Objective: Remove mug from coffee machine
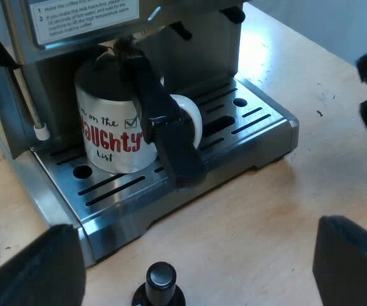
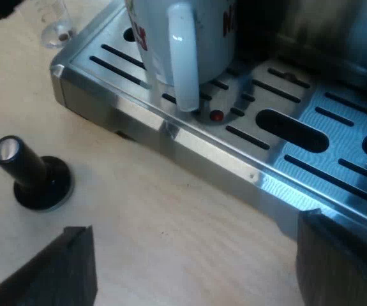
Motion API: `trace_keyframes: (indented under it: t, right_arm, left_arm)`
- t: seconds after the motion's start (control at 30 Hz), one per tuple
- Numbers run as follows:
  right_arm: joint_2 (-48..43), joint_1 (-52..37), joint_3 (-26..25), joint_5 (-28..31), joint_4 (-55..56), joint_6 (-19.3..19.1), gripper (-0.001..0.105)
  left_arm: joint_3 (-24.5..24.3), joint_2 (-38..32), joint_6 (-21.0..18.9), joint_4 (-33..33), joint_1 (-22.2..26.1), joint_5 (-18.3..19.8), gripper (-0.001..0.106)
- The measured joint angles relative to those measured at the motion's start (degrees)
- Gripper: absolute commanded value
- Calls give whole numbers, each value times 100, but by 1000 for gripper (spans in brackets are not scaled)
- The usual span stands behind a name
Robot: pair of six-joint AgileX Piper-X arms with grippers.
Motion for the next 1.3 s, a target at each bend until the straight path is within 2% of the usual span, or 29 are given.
trace_keyframes:
  t: [0.17,0.37,0.8,1.3]
  right_arm:
    - [425,0,0,18,-469,0,66]
    - [830,16,0,18,-983,400,66]
    - [1930,156,0,47,-1609,686,66]
    - [2748,156,-10,114,-3559,728,66]
  left_arm:
    - [0,0,0,0,0,93,87]
    - [0,0,0,0,0,91,87]
    - [0,0,0,0,0,91,87]
    - [0,0,0,0,0,91,87]
